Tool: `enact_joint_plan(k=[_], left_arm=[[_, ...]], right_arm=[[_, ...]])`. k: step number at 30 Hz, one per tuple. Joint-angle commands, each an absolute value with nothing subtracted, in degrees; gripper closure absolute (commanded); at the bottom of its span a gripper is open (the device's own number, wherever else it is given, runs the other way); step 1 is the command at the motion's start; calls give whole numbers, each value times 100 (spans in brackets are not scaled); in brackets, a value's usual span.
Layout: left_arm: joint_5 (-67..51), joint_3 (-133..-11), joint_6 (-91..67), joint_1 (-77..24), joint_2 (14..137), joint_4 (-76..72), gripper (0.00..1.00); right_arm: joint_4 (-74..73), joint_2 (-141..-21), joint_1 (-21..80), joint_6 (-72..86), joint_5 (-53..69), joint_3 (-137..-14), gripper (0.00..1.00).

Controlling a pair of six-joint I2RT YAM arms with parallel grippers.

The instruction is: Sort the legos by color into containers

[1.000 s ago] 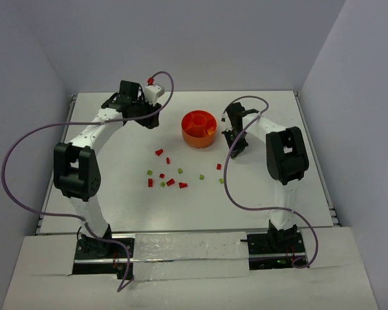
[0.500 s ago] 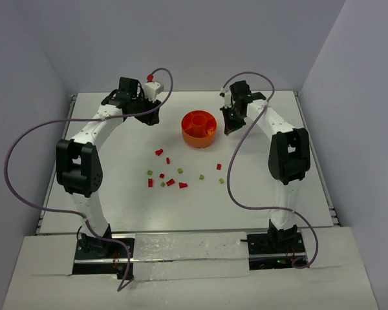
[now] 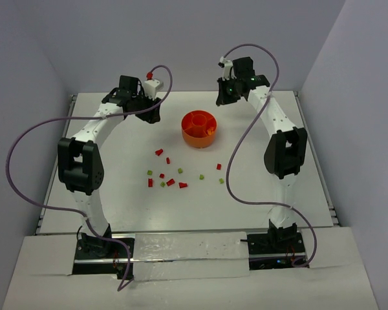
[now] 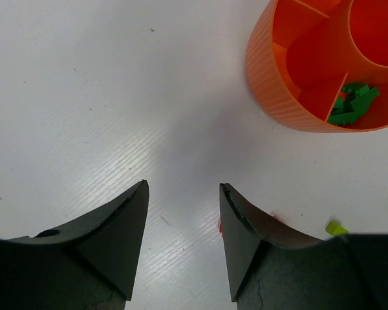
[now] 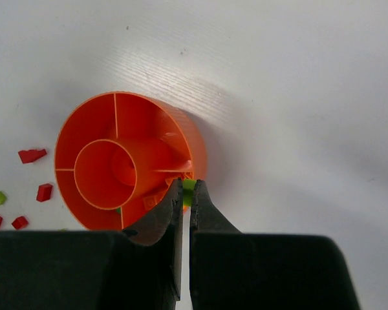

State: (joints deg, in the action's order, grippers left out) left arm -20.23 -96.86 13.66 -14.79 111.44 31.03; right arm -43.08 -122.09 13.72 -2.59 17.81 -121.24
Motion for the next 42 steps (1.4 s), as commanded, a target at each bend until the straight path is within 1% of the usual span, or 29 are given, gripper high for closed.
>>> enact_joint_plan(k=[1,13,29,30,32,35,37,38,42], left_arm=[[-2153,-9959,1195,-1450,11144,3032,43],[-2017,-9806,1111,-1443,11096,3111,43],[-1963,-9558,1110,-1298,11121,3319,43],[-1960,-9540,1121,-1292,11113,3327,43],[-1955,-9491,1133,-1281,11092,3340,43],[-1951,-9458,1164,-1266,11096,3344,43],[-1980,-9431,1209,-1263,11098,3395,43],[-2006,-9408,1260,-1257,11091,3419,43],[-2103,-9196,1410,-1257,11038,3374,43]], right_arm=[[-4207,-12474,1460,-185,2039,-12467,100],[-4129,-12791,1728,-167,2209,-12709,99],[-4093,-13033,1916,-176,1932,-12732,85],[-4087,-13053,1921,-181,1911,-12735,84],[-4078,-13086,1936,-171,1847,-12747,76],[-4074,-13113,1942,-154,1807,-12762,69],[-4063,-13116,1957,-115,1773,-12776,58],[-4069,-13103,1952,-96,1785,-12788,54],[-4052,-13054,1993,-59,1791,-12817,52]])
